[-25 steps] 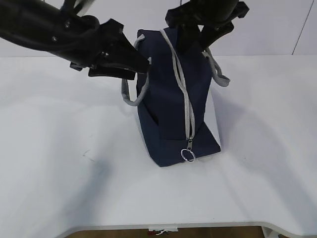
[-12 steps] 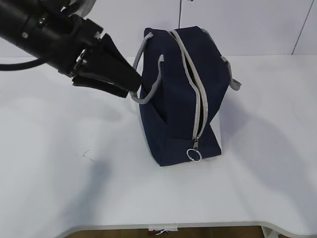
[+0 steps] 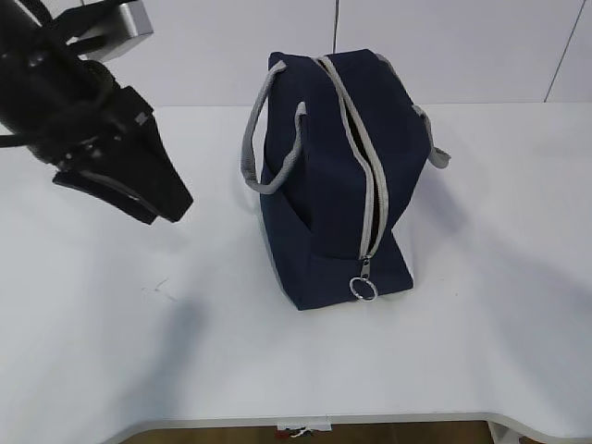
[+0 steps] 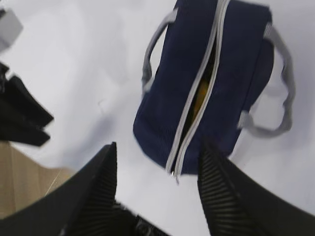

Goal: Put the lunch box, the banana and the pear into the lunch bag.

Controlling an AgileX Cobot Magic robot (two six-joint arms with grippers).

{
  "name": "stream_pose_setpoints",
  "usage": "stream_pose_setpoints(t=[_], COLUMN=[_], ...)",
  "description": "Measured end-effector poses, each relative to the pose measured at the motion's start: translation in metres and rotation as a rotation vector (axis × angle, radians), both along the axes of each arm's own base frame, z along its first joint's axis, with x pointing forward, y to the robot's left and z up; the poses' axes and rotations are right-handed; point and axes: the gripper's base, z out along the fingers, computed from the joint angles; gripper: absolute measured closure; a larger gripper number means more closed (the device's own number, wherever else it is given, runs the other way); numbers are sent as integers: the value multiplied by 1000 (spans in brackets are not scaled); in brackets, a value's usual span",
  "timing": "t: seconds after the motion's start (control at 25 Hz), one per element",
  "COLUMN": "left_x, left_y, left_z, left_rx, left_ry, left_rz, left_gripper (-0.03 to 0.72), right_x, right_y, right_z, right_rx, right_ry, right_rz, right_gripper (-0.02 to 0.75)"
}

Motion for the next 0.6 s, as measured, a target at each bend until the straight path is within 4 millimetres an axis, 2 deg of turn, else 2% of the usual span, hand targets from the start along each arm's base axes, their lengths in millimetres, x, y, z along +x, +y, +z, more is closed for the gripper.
stream_pose_setpoints(t=[0.12, 0.24, 0.6], left_x=[-6, -12, -17], left_y=[4, 4, 5], left_z=[6, 13, 19], left_rx=[55, 65, 64], left_ry=[-19, -42, -56], left_rz=[22, 18, 13], left_gripper=[366, 366, 370], right_x=[-22, -45, -99], right_y=[-9, -20, -49], right_z=[-13, -25, -89], right_rx=[-1, 26, 19], right_ry=[4, -79, -360], right_rz=[3, -8, 13], right_gripper=[309, 309, 309])
